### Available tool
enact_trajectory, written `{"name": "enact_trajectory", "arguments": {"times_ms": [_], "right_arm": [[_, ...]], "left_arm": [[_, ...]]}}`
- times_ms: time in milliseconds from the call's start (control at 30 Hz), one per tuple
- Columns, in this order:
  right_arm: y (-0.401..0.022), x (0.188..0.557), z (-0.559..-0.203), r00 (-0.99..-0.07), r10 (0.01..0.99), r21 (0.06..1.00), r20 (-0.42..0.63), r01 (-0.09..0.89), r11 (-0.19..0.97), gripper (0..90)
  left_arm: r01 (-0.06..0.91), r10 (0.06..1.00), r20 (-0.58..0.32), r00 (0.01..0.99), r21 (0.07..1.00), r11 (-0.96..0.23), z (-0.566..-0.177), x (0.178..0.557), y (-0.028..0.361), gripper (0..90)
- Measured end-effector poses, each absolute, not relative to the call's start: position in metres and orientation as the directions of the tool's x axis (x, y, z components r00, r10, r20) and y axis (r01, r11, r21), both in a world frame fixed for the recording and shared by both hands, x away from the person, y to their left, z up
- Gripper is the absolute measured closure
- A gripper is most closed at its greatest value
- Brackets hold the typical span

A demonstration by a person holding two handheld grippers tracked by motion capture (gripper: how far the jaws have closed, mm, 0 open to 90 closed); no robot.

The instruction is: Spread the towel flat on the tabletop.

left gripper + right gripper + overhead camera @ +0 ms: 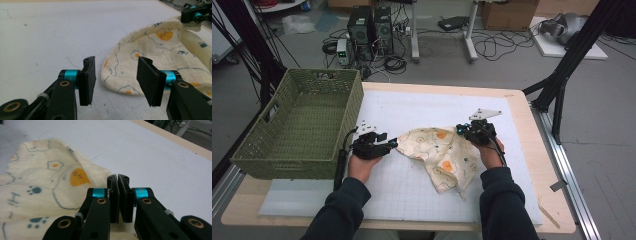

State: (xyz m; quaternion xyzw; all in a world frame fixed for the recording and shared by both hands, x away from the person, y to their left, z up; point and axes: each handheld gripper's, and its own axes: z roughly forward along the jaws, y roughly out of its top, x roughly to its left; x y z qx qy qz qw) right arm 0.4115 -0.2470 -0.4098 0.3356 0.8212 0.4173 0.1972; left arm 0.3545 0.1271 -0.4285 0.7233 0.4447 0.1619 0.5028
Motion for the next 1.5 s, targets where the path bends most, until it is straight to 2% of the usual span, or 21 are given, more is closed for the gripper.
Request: {"name": "enact_trajectory", "arguments": {"times_ms": [100,200,300,367,467,533,767,1067,1100,1167,1267,1500], "right_arm": [[-0.248,0.419,-0.410,-0.641,0.762,0.795,-0.091,0.414,0.443,88.1],[-0.250,0.427,-0.405,-0.543,0.830,0.810,-0.130,0.425,0.405,88.0],[-0.251,0.438,-0.404,-0.479,0.858,0.758,-0.185,0.486,0.435,86.2],[-0.254,0.442,-0.402,-0.441,0.869,0.740,-0.223,0.504,0.445,77.7],[-0.262,0.439,-0.397,-0.384,0.905,0.771,-0.181,0.516,0.373,64.2],[-0.267,0.432,-0.392,-0.394,0.910,0.796,-0.129,0.505,0.332,62.6],[-0.282,0.399,-0.374,-0.434,0.892,0.845,-0.129,0.423,0.328,58.5],[-0.295,0.356,-0.381,-0.507,0.860,0.851,-0.059,0.424,0.309,48.8],[-0.294,0.351,-0.382,-0.514,0.855,0.854,-0.064,0.415,0.313,48.9],[-0.292,0.340,-0.387,-0.531,0.845,0.852,-0.070,0.409,0.328,48.9],[-0.290,0.327,-0.395,-0.569,0.820,0.842,-0.061,0.413,0.348,51.6],[-0.283,0.313,-0.408,-0.610,0.791,0.832,-0.051,0.413,0.372,58.4]], "left_arm": [[0.488,0.797,-0.209,0.566,0.864,-0.120,-0.428,0.353,0.123,49.4],[0.494,0.787,-0.213,0.578,0.860,-0.130,-0.428,0.350,0.118,49.3],[0.503,0.783,-0.219,0.582,0.853,-0.135,-0.428,0.350,0.114,47.0],[0.510,0.782,-0.222,0.583,0.849,-0.139,-0.429,0.349,0.111,46.1],[0.523,0.781,-0.220,0.585,0.838,-0.156,-0.431,0.350,0.106,45.9],[0.525,0.781,-0.208,0.589,0.833,-0.174,-0.433,0.351,0.101,45.9],[0.522,0.759,-0.189,0.623,0.823,-0.224,-0.438,0.354,0.072,45.8],[0.502,0.726,-0.104,0.680,0.787,-0.358,-0.444,0.354,0.033,45.5],[0.495,0.718,-0.079,0.692,0.776,-0.391,-0.446,0.354,0.028,46.4],[0.451,0.711,-0.003,0.703,0.775,-0.443,-0.446,0.351,0.024,54.6],[0.401,0.678,0.058,0.732,0.768,-0.499,-0.444,0.349,0.025,85.3],[0.404,0.693,0.074,0.717,0.766,-0.501,-0.440,0.351,0.043,86.5]]}}
